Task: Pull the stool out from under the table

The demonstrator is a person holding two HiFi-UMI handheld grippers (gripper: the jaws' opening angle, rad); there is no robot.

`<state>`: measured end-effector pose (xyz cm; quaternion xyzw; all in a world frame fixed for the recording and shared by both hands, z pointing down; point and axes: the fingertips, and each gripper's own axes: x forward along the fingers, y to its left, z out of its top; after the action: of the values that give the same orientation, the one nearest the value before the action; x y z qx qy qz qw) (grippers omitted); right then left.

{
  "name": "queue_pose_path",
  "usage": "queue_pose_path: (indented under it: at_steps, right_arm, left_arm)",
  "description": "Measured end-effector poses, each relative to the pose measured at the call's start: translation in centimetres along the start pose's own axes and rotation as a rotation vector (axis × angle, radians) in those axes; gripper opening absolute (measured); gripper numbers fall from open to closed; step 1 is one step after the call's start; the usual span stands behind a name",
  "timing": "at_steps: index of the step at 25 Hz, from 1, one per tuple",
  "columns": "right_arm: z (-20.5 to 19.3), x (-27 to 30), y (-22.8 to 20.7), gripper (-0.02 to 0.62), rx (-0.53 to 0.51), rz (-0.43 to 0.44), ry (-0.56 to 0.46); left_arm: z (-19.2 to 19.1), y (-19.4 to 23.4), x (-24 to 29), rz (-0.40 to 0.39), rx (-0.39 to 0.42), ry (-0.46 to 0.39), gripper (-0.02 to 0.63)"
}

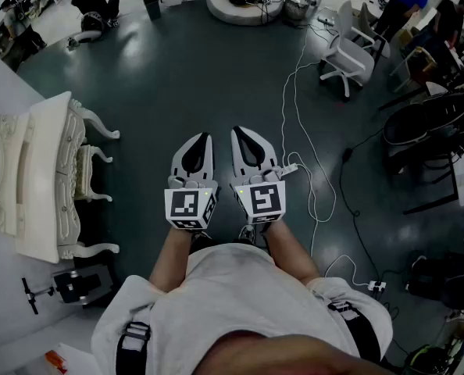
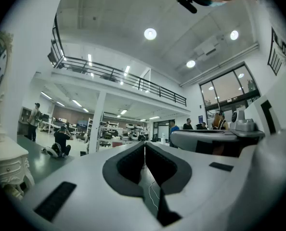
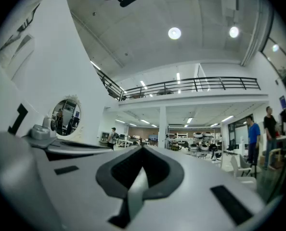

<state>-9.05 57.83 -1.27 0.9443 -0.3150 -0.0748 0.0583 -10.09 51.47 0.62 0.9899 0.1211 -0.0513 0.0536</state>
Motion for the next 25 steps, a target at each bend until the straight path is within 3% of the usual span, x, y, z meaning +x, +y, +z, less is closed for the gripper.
queue_pose_path:
  at_steps: [13,25]
  right_arm:
    - [0.6,5.2,7.8,0.014,0.059,-0.004,-0.028]
    - [-2.0,12.5,12.5,0.014,0.079,0.054,0.003]
  left_arm:
    - [0.7,9.1,-3.3,0.027,0.001,0.008,0.011]
    - [-1.1,18.3,-3.2,0.128,-0.039,0.025,0.011]
